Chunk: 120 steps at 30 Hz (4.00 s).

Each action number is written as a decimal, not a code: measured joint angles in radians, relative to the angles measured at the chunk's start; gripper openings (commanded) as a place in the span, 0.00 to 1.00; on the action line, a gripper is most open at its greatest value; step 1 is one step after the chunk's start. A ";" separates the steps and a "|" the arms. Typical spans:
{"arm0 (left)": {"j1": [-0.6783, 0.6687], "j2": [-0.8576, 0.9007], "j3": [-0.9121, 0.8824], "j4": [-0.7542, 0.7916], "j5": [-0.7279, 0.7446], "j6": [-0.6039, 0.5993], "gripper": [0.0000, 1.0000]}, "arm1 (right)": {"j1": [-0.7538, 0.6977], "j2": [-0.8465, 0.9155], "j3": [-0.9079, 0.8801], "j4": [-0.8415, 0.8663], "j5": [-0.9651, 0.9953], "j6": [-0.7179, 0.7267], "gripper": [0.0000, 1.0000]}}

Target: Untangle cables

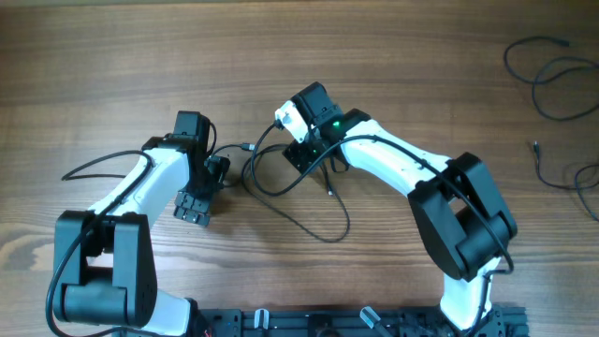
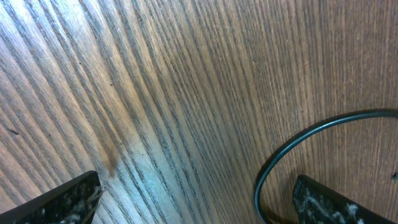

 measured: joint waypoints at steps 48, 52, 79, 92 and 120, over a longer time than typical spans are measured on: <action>0.000 -1.062 0.070 -0.287 0.052 0.448 1.00 | -0.689 -0.372 -0.002 0.322 0.188 0.190 0.04; 0.000 -1.060 0.069 -0.329 0.052 0.448 1.00 | -0.729 -0.208 -0.002 0.339 0.085 0.142 0.04; 0.000 -1.060 0.070 -0.334 0.052 0.448 1.00 | -0.843 -0.233 -0.005 0.204 0.006 0.194 1.00; 0.000 -1.060 0.070 -0.337 0.051 0.448 1.00 | -0.843 -0.871 -0.014 -0.385 -0.171 0.262 1.00; 0.000 -1.060 0.070 -0.337 0.052 0.451 1.00 | -0.843 -1.595 -0.225 -0.698 -0.197 0.437 1.00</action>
